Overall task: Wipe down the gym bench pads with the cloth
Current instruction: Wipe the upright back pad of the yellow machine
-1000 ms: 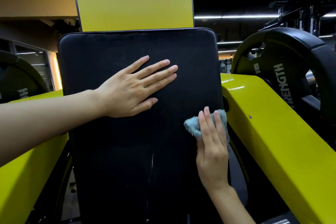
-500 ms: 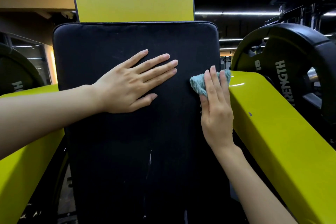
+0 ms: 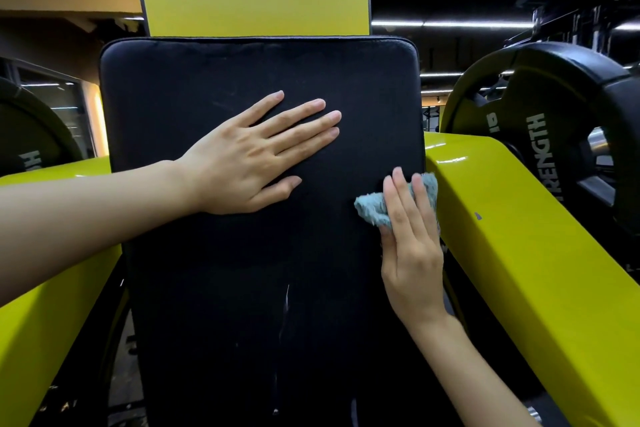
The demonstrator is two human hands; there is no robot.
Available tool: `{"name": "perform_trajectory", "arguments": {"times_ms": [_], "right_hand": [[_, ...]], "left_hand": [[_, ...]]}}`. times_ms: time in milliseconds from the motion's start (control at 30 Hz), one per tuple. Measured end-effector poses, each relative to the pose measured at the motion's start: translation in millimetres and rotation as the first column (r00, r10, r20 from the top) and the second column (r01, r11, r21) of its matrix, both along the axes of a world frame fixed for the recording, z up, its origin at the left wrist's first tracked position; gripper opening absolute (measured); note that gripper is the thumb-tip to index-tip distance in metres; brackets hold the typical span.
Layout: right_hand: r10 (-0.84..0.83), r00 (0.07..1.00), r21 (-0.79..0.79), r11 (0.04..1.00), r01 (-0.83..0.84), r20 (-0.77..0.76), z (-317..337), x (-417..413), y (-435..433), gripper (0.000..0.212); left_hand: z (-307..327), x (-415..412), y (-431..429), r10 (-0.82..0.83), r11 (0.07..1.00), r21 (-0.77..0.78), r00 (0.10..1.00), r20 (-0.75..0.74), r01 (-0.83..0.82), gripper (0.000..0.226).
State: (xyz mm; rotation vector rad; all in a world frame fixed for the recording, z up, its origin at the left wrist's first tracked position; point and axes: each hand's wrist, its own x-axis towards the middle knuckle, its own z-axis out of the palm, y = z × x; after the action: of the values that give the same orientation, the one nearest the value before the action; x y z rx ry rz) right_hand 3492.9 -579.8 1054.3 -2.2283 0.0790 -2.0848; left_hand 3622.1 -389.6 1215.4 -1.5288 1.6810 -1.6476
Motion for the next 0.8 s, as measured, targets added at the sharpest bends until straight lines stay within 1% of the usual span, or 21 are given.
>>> {"name": "perform_trajectory", "arguments": {"times_ms": [133, 200, 267, 400, 700, 800], "right_hand": [[0.021, 0.999, -0.047, 0.999, -0.022, -0.027, 49.9, 1.4, -13.4, 0.048], [0.028, 0.999, -0.034, 0.999, -0.028, -0.023, 68.6, 4.1, -17.4, 0.048], [0.022, 1.0, -0.004, 1.0, -0.022, 0.0, 72.2, 7.2, -15.7, 0.048], [-0.018, 1.0, 0.046, 0.999, 0.017, 0.025, 48.4, 7.8, -5.7, 0.049], [-0.084, 0.996, 0.106, 0.991, 0.085, -0.007, -48.0, 1.7, 20.6, 0.05], [-0.107, 0.994, 0.118, 0.987, 0.107, -0.01, -69.1, 3.4, 25.4, 0.052]], "left_hand": [[-0.6, 0.1, -0.8, -0.015, 1.0, -0.004, 1.0, -0.004, 0.015, 0.064], [-0.6, 0.1, -0.9, -0.019, 1.0, -0.005, 1.0, -0.003, 0.019, 0.064], [-0.6, 0.5, -0.9, -0.021, 1.0, -0.007, 1.0, -0.004, 0.021, 0.064], [-2.0, 0.8, -1.0, -0.025, 1.0, -0.016, 1.0, -0.009, 0.025, 0.064], [-3.2, 0.4, -1.6, -0.033, 0.999, -0.027, 0.999, -0.013, 0.033, 0.064], [-4.0, 0.4, -1.7, -0.032, 0.999, -0.029, 0.999, -0.007, 0.031, 0.064]]}}
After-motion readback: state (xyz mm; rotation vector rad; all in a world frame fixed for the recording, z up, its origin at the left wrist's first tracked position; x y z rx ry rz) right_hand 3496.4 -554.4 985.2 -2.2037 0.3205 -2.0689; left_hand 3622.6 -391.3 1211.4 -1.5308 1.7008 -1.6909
